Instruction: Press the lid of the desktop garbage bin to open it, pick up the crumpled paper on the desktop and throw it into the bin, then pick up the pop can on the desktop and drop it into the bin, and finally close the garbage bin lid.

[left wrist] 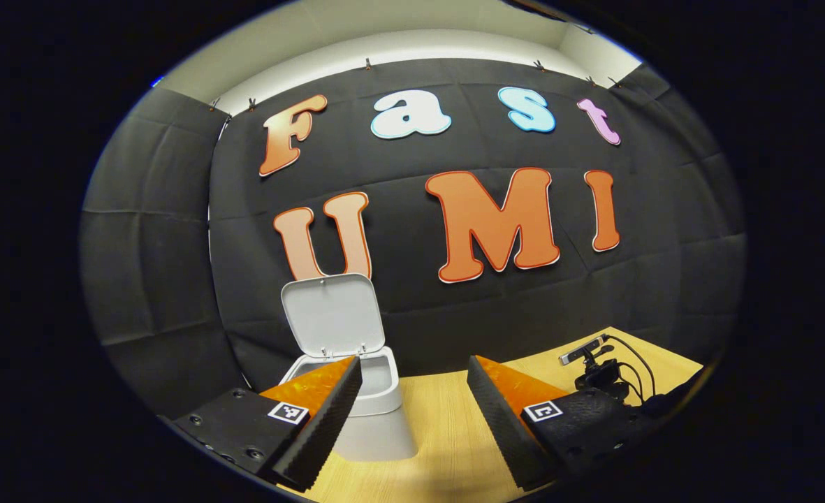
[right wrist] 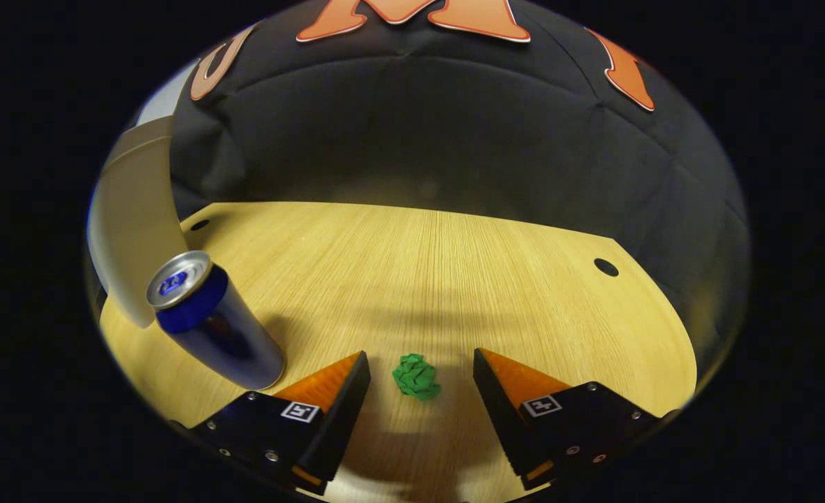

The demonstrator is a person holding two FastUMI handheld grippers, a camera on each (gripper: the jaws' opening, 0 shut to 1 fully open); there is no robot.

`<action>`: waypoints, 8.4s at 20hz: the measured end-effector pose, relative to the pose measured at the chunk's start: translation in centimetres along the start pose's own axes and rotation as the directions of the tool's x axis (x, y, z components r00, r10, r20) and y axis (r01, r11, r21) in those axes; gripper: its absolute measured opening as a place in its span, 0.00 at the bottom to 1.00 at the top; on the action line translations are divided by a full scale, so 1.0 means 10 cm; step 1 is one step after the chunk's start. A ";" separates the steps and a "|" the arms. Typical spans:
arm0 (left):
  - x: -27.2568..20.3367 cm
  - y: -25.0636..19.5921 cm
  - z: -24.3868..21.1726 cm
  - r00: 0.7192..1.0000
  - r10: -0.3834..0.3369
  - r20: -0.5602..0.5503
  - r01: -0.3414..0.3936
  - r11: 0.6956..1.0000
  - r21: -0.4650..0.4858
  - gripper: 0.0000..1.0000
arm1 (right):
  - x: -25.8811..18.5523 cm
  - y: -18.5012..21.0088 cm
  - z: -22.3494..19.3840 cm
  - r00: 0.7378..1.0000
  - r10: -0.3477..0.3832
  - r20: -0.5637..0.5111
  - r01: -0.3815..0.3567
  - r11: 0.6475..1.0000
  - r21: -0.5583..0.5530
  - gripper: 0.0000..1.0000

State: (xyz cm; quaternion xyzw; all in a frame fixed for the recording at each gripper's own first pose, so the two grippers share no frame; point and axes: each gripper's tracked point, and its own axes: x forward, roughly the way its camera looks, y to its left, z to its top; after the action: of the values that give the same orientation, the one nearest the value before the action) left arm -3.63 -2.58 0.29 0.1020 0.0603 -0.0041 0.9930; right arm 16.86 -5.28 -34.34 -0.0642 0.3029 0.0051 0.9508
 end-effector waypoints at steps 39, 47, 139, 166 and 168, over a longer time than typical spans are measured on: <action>-0.42 1.62 -0.68 0.973 0.230 -0.026 -0.230 0.945 -0.231 0.94 | -1.77 3.02 3.20 0.787 0.543 0.294 -0.510 0.840 -0.187 0.69; 0.37 0.22 -1.08 0.994 -0.107 -0.032 0.098 0.975 -0.197 0.95 | -2.42 1.10 3.05 0.845 0.277 0.458 -0.272 0.959 -0.078 0.88; 1.73 1.26 -1.46 0.988 0.040 -0.150 -0.075 0.970 -0.230 0.96 | -2.55 -0.50 2.01 0.918 -0.070 0.391 0.000 0.984 0.177 0.93; 0.81 -0.57 -0.67 0.974 -0.214 0.075 0.226 0.946 -0.231 0.94 | -3.01 -0.42 2.21 0.867 -0.067 0.494 -0.001 0.991 0.136 0.93; 0.80 -0.67 -0.78 0.976 -0.209 0.054 0.216 0.951 -0.220 0.94 | -3.01 -0.44 2.17 0.864 -0.062 0.499 -0.004 0.991 0.131 0.93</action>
State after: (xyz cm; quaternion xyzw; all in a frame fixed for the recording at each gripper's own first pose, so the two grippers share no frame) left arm 3.24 -7.51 -9.58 -0.0181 0.0561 -0.1055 0.9927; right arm 4.95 -6.00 1.09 -0.0044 0.0440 -0.0120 0.9990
